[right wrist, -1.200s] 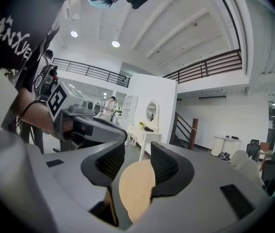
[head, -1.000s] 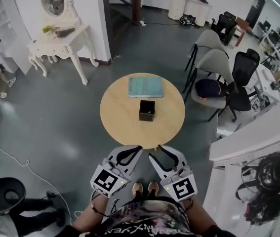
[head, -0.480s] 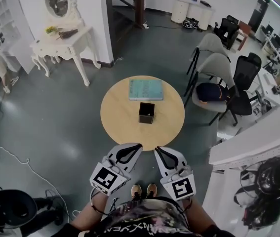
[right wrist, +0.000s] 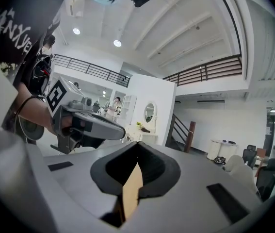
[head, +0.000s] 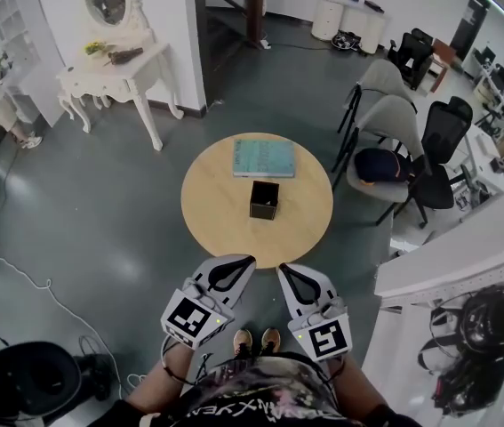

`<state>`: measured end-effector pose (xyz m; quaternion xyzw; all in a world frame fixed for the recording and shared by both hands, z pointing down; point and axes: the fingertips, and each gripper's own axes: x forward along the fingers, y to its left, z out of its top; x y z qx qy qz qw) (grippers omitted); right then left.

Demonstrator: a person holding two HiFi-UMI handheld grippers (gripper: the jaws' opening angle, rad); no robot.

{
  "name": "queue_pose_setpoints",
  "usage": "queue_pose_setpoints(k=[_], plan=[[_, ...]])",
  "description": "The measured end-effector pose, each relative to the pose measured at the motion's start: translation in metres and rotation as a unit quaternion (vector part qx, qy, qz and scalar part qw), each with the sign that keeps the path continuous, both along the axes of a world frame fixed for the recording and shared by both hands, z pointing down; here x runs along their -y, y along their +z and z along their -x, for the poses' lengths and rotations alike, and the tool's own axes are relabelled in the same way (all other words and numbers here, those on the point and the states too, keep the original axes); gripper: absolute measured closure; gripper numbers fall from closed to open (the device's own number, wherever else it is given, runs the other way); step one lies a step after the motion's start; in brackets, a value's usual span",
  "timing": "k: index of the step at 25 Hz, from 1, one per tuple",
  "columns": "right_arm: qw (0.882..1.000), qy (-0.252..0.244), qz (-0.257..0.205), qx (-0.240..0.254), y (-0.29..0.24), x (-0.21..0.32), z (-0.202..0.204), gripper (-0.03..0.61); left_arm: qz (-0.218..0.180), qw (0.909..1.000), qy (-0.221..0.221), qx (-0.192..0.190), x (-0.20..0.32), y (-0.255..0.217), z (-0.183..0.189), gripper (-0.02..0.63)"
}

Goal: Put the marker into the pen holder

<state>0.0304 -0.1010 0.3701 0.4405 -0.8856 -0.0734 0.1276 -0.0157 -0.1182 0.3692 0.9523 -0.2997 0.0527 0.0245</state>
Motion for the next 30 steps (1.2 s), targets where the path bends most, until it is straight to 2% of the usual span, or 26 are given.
queue_pose_setpoints(k=[30], plan=[[1.000, -0.024, 0.001, 0.001, -0.001, -0.005, -0.020, 0.578, -0.003, 0.9999, -0.014, 0.007, -0.007, -0.002, -0.021, 0.596]])
